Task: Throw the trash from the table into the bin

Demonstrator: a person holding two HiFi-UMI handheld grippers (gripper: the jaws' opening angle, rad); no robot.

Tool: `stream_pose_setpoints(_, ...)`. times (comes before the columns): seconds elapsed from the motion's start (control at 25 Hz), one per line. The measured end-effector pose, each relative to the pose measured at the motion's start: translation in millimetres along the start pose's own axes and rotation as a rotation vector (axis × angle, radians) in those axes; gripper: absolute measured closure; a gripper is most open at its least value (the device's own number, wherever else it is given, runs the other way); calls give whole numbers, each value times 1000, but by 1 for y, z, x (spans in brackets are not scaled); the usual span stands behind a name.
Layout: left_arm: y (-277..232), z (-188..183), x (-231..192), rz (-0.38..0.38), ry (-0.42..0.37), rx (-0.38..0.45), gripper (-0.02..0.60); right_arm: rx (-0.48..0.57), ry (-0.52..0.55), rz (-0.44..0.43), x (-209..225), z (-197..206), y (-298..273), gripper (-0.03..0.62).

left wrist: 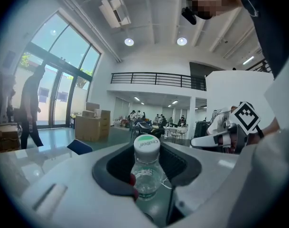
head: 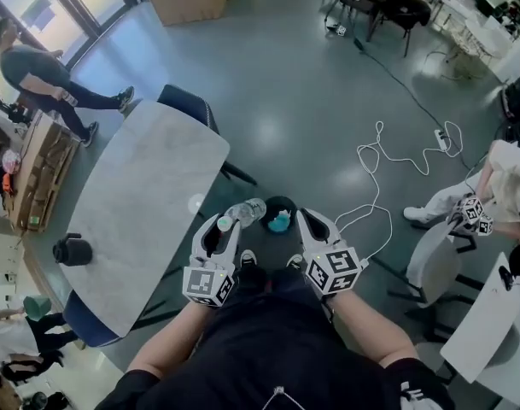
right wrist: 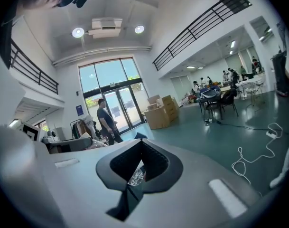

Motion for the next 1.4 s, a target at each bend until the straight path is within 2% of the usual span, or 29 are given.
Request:
stream_pose_setpoints(0.2, -40, 44, -5, 42, -13, -93, 419, -28, -97, 86, 37, 26, 2, 569)
stream_pose_setpoints(0.44, -89, 126, -15, 105, 8, -222, 419, -105, -107, 165, 71, 66, 0, 569)
stream_pose_setpoints(0.6, -111, 227, -32, 162, 23, -340, 419, -135, -149, 214, 81, 103, -11, 568)
stream_pose_setpoints(0.8, -152, 361, -70, 204, -28, -448, 419, -218, -203, 242, 88, 180, -32, 568)
stream_pose_setpoints(1.0, -172, 482, -97, 194, 56, -549, 419, -343, -232, 256, 91, 261, -34, 568)
stream_pose_setpoints(1.24, -183, 595, -116, 206, 58, -612, 419, -423, -269, 291, 96, 331, -24, 568)
stream_pose_setpoints(1.4, -191, 637, -126, 212, 87, -594, 420, -445, -280, 304, 95, 357, -17, 568)
Point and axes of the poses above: the fingertips, and each gripper's own axes: y backward along the fingers, x to its right, z out of its underside, the point moved 1 cm from there along y, backward along the fingers, and after that the axes turned 13 degrees about z, right-handed, at the moved point
